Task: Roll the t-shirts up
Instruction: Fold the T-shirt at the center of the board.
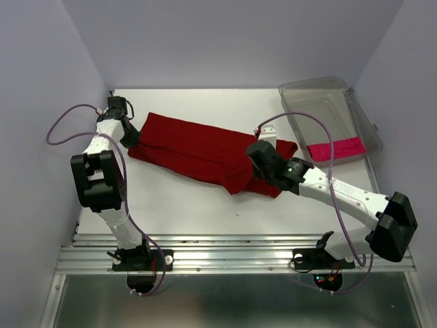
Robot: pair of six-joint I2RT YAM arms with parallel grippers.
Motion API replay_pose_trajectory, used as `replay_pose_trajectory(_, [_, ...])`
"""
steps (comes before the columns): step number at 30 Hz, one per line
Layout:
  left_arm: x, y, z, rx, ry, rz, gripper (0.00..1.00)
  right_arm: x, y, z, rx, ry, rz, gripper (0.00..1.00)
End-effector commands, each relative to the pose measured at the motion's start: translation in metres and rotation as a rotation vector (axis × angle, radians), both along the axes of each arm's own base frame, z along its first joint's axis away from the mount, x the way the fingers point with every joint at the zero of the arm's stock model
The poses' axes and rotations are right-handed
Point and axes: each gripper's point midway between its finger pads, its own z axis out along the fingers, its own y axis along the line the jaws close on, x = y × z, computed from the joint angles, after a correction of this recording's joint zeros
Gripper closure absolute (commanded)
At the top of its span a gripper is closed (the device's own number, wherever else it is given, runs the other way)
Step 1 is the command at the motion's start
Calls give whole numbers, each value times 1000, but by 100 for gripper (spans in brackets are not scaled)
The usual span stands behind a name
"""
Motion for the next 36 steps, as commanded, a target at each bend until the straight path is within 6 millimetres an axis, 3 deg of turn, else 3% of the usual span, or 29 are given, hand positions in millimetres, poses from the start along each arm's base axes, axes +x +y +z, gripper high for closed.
replay_pose_trajectory(1, [10, 2, 10, 15, -23, -2, 100, 19, 9, 19, 48, -45, 9, 99])
replay_pose_trajectory(19, [38, -11, -4, 14, -1, -41, 100, 57, -12, 12, 55, -38, -51, 99])
replay_pose_trajectory(35, [49, -4, -26, 34, 43, -14, 100, 82, -27, -5, 52, -15, -98, 99])
replay_pose_trajectory(36, [50, -4, -26, 30, 48, -12, 92, 83, -26, -5, 53, -15, -94, 99])
